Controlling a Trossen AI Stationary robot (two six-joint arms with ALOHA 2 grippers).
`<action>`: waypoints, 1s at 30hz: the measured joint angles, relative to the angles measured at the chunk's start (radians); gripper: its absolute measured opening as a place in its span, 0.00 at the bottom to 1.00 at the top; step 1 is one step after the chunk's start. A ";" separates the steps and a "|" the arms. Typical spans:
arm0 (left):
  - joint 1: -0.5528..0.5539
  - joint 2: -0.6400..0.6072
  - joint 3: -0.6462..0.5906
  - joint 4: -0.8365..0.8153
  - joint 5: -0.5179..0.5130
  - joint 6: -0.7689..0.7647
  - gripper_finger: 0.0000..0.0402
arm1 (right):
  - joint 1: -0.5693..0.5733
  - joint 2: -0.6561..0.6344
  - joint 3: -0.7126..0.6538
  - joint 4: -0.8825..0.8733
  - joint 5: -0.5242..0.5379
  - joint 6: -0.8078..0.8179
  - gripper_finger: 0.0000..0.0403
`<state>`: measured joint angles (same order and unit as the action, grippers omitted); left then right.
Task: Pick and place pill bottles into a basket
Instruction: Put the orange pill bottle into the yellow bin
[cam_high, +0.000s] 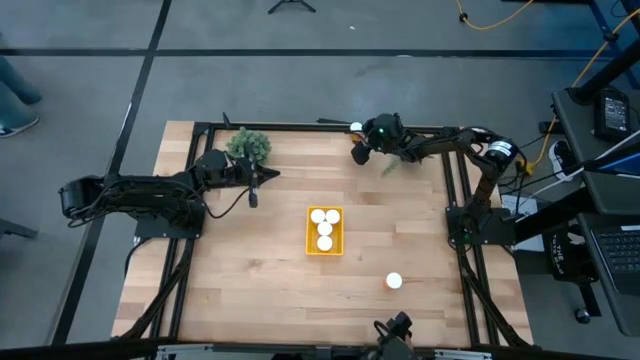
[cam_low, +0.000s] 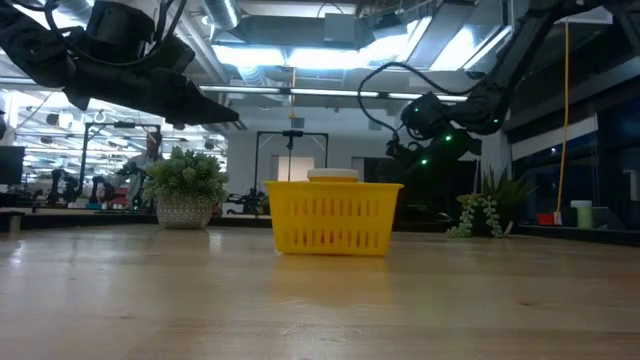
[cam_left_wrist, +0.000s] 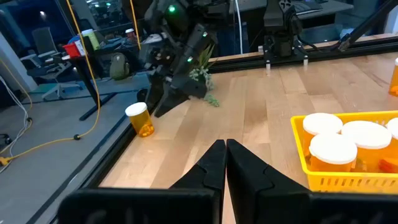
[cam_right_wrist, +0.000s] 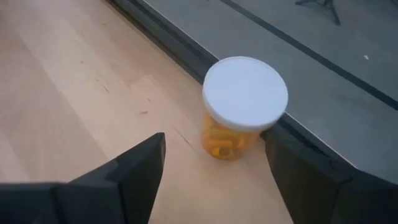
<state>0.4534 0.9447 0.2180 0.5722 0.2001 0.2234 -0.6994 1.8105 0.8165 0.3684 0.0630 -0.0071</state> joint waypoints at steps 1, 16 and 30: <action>0.000 0.000 0.000 0.000 0.000 0.000 0.02 | 0.000 0.011 0.012 -0.004 0.005 0.000 0.70; 0.000 0.000 0.000 -0.032 0.000 0.000 0.02 | -0.001 0.054 0.086 -0.001 0.051 0.003 0.70; 0.000 0.000 0.000 -0.026 0.001 0.000 0.02 | -0.001 0.054 0.086 0.006 0.049 0.008 0.70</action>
<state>0.4534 0.9447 0.2180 0.5465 0.2012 0.2232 -0.7002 1.8645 0.9024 0.3740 0.1120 0.0007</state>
